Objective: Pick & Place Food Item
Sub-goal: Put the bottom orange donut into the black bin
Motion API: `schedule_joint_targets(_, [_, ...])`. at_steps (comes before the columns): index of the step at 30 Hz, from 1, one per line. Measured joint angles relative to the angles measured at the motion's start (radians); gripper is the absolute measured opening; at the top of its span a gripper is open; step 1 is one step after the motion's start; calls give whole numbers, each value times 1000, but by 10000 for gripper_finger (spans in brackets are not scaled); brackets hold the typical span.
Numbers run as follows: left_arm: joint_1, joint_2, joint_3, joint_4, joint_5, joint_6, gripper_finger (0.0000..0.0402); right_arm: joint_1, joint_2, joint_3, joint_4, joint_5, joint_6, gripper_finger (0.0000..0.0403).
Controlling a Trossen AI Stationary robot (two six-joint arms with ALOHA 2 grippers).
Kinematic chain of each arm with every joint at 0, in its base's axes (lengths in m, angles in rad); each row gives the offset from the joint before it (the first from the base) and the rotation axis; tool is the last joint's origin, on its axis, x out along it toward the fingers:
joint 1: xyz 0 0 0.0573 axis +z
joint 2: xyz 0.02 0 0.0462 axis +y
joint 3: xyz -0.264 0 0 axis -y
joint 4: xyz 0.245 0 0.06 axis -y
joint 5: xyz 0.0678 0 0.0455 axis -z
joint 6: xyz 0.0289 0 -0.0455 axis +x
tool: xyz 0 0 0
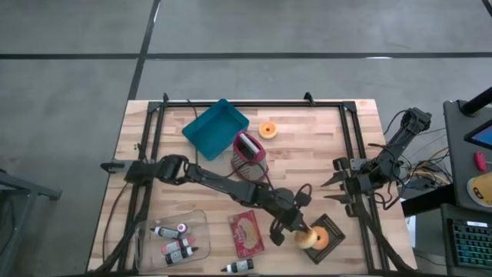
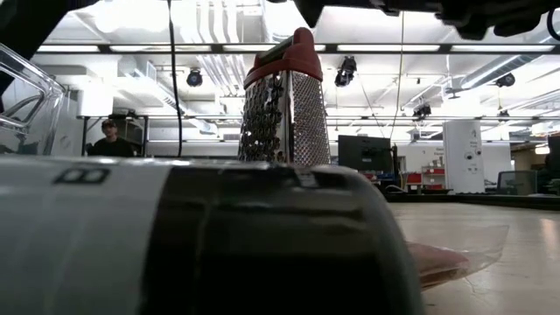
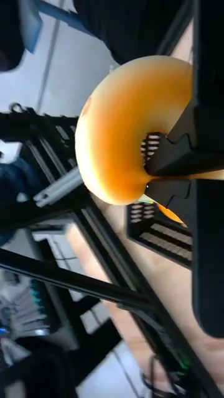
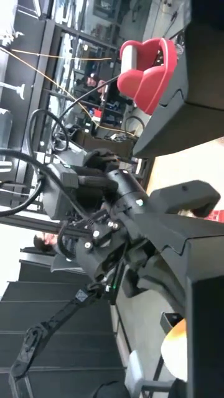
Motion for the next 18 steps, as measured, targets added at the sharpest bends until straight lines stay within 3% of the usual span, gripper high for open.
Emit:
schedule_joint_targets(6, [2, 13, 2, 75, 50, 19, 0, 0, 2, 12, -3, 0, -4, 152])
schedule_joint_targets(18, [5, 13, 1, 37, 47, 11, 0, 0, 2, 19, -25, 0, 14, 152])
